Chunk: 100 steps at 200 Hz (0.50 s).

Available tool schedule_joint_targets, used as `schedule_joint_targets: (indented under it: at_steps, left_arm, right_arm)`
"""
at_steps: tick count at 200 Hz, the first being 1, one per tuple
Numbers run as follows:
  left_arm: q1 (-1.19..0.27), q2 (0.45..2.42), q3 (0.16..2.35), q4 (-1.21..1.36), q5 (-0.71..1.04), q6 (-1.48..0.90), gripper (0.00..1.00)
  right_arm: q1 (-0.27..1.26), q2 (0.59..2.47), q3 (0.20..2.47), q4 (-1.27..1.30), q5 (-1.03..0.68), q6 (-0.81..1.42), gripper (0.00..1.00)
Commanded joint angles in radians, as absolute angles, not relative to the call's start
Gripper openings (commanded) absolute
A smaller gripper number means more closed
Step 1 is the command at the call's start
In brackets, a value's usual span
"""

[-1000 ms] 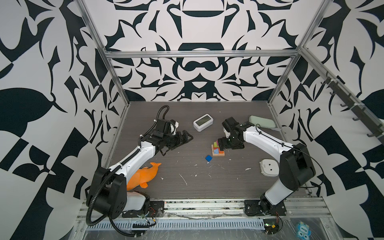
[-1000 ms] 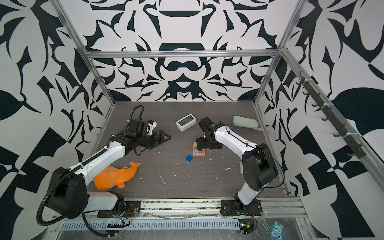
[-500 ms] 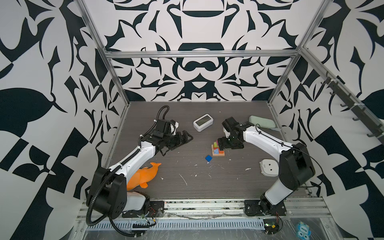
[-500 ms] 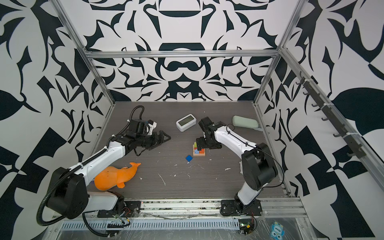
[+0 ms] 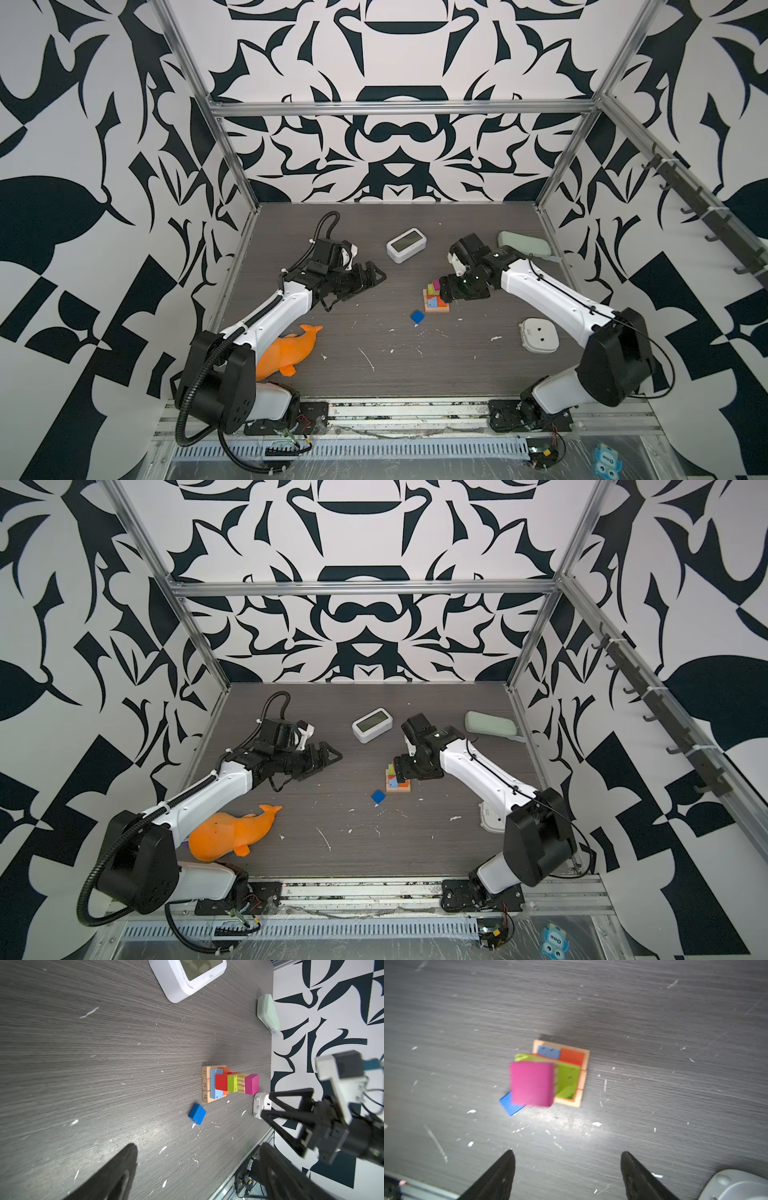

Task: Build the wood block tower
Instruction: 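Raise the right gripper and move it down over the blue cube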

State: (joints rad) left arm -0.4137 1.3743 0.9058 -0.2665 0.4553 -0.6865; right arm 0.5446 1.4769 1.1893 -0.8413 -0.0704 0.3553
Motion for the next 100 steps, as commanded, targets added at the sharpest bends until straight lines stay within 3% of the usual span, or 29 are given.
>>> schedule_joint_targets:
  at_steps: [1, 100]
  left_arm:
    - [-0.416, 1.380, 0.945, -0.279, 0.448, -0.675, 0.94]
    - [-0.417, 1.338, 0.940, -0.334, 0.405, -0.650, 0.94]
  right_arm:
    - [0.613, 1.455, 1.184, -0.871, -0.055, 0.311, 0.83]
    - [0.833, 1.581, 1.201, -0.793, -0.015, 0.228, 0.76]
